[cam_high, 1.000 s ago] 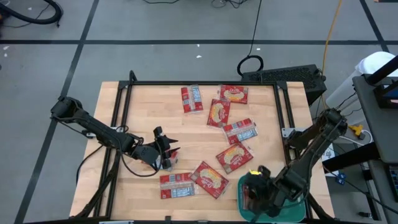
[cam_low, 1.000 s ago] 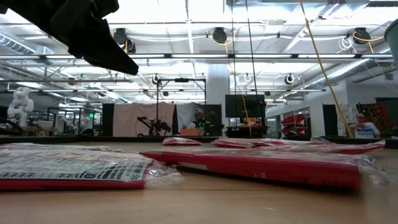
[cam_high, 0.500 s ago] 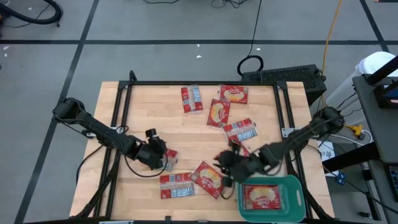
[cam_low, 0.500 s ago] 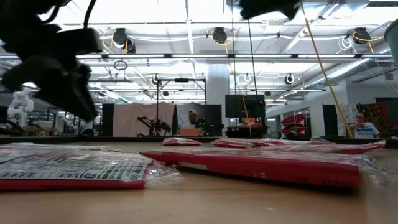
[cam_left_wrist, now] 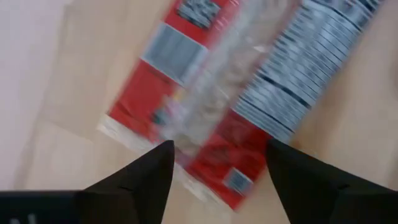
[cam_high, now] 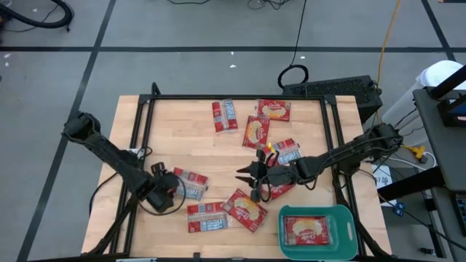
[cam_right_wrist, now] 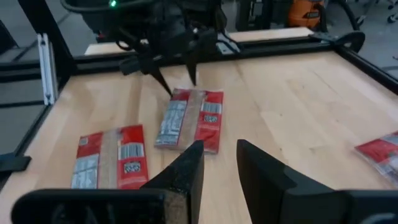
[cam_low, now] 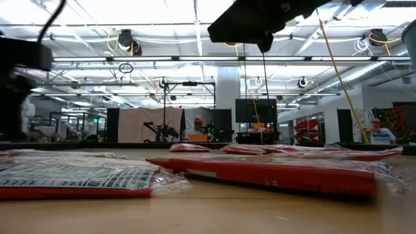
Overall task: Sort popcorn bags into baskets
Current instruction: Put the popcorn bag into the green bin
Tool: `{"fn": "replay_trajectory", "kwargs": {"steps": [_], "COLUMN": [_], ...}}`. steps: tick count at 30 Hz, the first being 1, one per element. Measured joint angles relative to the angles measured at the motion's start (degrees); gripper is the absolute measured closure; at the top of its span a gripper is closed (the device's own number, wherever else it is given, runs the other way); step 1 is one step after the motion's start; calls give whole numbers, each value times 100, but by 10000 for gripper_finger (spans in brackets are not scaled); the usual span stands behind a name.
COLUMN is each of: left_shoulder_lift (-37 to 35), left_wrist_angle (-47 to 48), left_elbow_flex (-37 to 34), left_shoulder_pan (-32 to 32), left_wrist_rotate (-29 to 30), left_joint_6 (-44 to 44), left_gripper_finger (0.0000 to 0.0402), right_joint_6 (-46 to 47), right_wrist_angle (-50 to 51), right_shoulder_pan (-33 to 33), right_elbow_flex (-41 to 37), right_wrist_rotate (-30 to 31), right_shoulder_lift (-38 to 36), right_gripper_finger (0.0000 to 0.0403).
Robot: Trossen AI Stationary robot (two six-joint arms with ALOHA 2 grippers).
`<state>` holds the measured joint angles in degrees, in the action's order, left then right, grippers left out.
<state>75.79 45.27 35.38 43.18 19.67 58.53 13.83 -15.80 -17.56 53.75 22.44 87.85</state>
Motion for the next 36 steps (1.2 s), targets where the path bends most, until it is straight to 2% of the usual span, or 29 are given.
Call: {"fn": "replay_trajectory", "kwargs": {"steps": [8, 13, 18, 23, 30, 32, 36], "left_shoulder_lift": [-2, -2, -28, -26, -5, 5, 11], "left_wrist_angle": [-251, -462, -719, -1056, -1420, -1422, -1319], "left_elbow_flex": [-288, -596, -836, -990, -1030, -1037, -982], "left_shoulder_pan": [850, 950, 957, 942, 667, 560, 281], "left_wrist_rotate": [28, 304, 465, 624, 917, 1064, 1200], "left_joint_6": [696, 1209, 1207, 760, 485, 482, 606], "left_gripper_finger": [180, 169, 173, 232, 376, 391, 397], "right_joint_6": [13, 22, 101, 222, 563, 563, 551], "right_wrist_angle": [-162, -559, -649, -670, -667, -663, -626], "right_shoulder_pan": [-11, -107, -260, -385, -392, -391, -387], "right_elbow_flex": [-19, -21, -21, -21, -20, -20, -19], "right_wrist_rotate": [15, 23, 173, 334, 456, 498, 508], "right_shoulder_lift": [0, 3, 9, 9, 12, 13, 13], "right_gripper_finger": [312, 312, 312, 312, 312, 312, 312]}}
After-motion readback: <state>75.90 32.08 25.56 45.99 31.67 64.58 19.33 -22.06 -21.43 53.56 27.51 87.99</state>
